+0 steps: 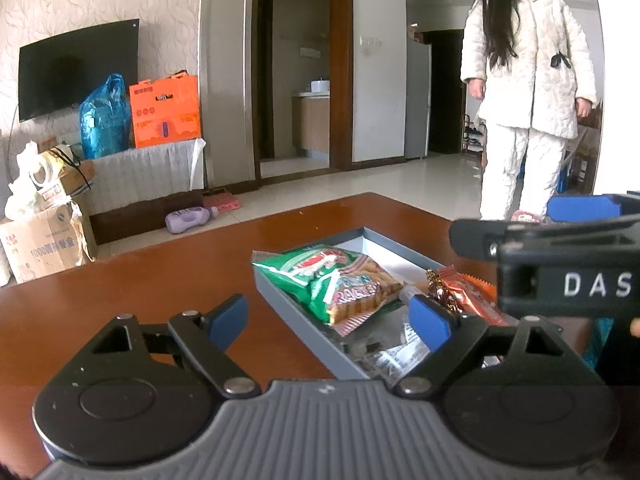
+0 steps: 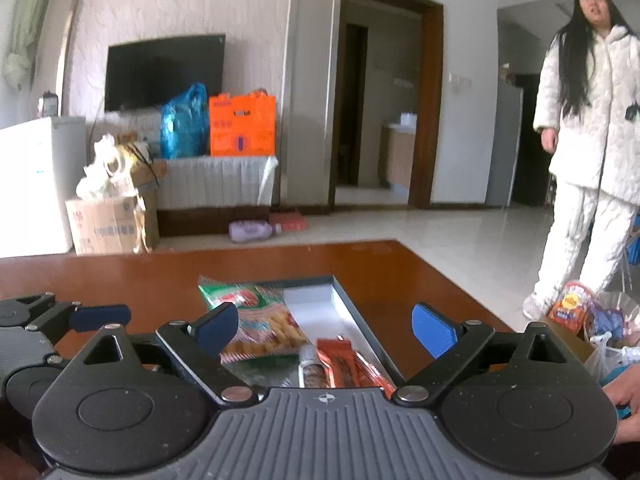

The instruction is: Organize snacks

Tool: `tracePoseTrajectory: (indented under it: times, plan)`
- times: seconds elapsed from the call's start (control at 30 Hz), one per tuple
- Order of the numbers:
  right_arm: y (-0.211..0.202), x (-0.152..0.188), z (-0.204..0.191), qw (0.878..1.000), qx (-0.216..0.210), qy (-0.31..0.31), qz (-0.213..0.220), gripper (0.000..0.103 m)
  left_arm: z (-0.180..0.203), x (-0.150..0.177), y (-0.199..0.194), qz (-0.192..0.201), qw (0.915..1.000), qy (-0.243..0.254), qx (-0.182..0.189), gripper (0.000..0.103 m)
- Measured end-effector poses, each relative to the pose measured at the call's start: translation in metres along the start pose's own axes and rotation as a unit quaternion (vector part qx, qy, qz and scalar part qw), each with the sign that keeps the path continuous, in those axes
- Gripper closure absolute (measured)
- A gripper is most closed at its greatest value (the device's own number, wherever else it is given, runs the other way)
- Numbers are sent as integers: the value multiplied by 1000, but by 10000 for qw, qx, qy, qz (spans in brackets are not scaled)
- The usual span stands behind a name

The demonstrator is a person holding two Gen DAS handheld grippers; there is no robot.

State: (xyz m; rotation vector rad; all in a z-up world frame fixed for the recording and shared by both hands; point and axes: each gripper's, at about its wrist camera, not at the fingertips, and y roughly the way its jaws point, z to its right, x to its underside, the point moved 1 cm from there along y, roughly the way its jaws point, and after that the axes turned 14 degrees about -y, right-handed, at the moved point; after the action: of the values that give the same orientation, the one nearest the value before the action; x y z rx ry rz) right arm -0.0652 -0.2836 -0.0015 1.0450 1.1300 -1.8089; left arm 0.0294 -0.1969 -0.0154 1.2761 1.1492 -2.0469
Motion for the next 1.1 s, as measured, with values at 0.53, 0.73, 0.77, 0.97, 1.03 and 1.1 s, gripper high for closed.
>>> tracePoseTrajectory:
  times: [0.53, 0.73, 0.77, 0.97, 1.03, 1.1]
  plan:
    - [-26, -25, -134, 9775, -2076, -279, 233, 0, -150, -14, -144, 598, 9624, -1091, -2414, 15]
    - [-22, -33, -180, 9678, -2490, -358, 86, 0, -182, -3, -180, 650, 9208, -1436, -3569, 11]
    - [-22, -34, -184, 9667, -2528, -400, 72, 0, -185, -1, -184, 672, 9212, -1429, -3556, 11]
    - [-19, -38, -195, 9655, -2516, -665, -89, 0, -207, 5, -197, 398, 9268, -1379, -3471, 11]
    - [-16, -36, -193, 9667, -2475, -628, -157, 0, -210, 5, -200, 476, 9237, -1331, -3562, 11]
    - [-13, -35, -190, 9679, -2441, -554, -246, 0, -212, 6, -198, 444, 9244, -1451, -3500, 11]
